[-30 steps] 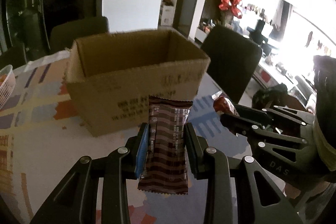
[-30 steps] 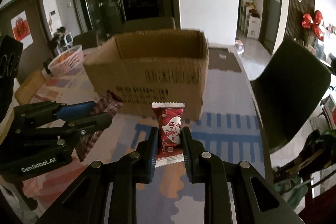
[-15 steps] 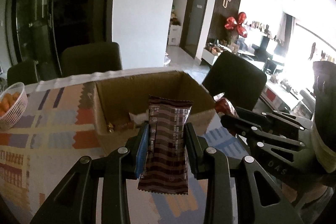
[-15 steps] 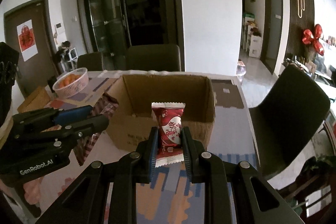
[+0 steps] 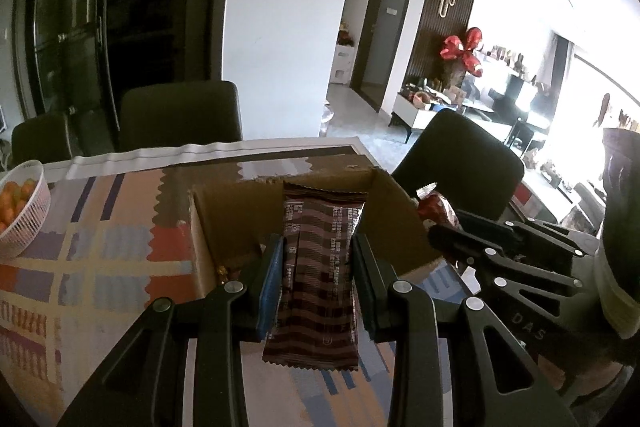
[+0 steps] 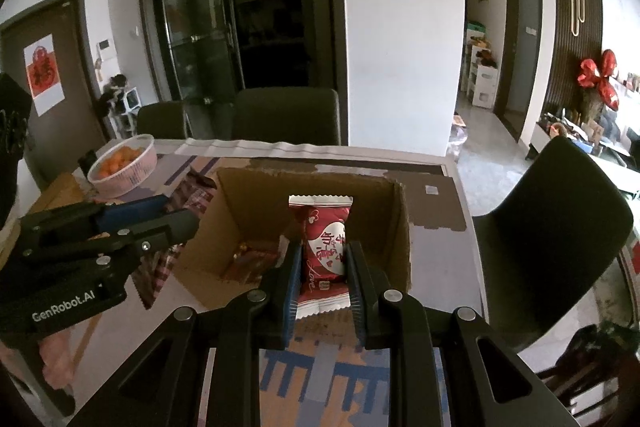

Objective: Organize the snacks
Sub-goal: 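Carry the wafer bar and red-white candy over the box with both tools, then open both tools to drop the wafer bar and candy into the box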

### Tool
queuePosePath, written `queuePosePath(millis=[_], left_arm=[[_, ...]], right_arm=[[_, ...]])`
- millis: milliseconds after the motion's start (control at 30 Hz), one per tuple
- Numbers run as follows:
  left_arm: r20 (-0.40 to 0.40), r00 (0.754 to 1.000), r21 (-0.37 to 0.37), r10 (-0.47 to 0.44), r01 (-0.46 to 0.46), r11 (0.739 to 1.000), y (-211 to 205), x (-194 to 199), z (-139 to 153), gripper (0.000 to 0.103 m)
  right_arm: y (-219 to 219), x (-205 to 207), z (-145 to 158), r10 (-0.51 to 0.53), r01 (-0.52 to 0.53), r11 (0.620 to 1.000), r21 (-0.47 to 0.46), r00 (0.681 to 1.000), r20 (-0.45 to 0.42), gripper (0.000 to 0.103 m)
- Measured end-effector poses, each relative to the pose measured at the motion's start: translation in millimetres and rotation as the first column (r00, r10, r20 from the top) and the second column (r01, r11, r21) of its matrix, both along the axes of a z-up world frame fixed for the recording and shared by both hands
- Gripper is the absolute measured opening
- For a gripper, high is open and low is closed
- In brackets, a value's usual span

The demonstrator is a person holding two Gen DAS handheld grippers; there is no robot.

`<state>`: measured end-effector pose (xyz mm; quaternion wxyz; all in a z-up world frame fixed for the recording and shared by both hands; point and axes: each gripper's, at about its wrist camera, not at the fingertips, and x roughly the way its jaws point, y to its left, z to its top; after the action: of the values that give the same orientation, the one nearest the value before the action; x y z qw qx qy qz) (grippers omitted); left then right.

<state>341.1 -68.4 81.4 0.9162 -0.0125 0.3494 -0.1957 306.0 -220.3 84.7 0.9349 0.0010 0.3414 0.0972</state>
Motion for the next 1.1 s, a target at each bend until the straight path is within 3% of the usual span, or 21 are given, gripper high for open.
queuePosePath(millis=[400,600,667,800,1000,1100], left_arm=[[-0.086,0.996,0.042,0.03,-0.026,0.999,-2,49,-14,0.035],[-0.094,0.993,0.092,0.074,-0.065,0.994,0,57,-22,0.051],[-0.08,0.993,0.106,0.092,-0.083,0.991,3,53,-21,0.055],[-0.023,0.992,0.133,0.127,-0.123,0.983,8,32,-15,0.063],[0.065,0.983,0.164,0.171,-0.18,0.97,11,-7,-5,0.08],[0.091,0.981,0.151,0.171,-0.184,0.971,13,-30,0,0.086]], right_arm=[[1,45,-11,-0.011,0.009,1.0,-0.021,0.997,-0.082,0.023],[3,54,-16,-0.021,0.018,0.999,-0.029,0.994,-0.109,0.025],[2,52,-15,-0.05,0.045,0.998,-0.045,0.993,-0.111,0.049],[-1,41,-12,-0.083,0.078,0.995,-0.064,0.993,-0.088,0.053],[-2,4,-3,-0.099,0.098,0.993,-0.071,0.995,-0.017,0.069],[-5,-15,2,-0.104,0.104,0.993,-0.062,0.995,0.009,0.074]])
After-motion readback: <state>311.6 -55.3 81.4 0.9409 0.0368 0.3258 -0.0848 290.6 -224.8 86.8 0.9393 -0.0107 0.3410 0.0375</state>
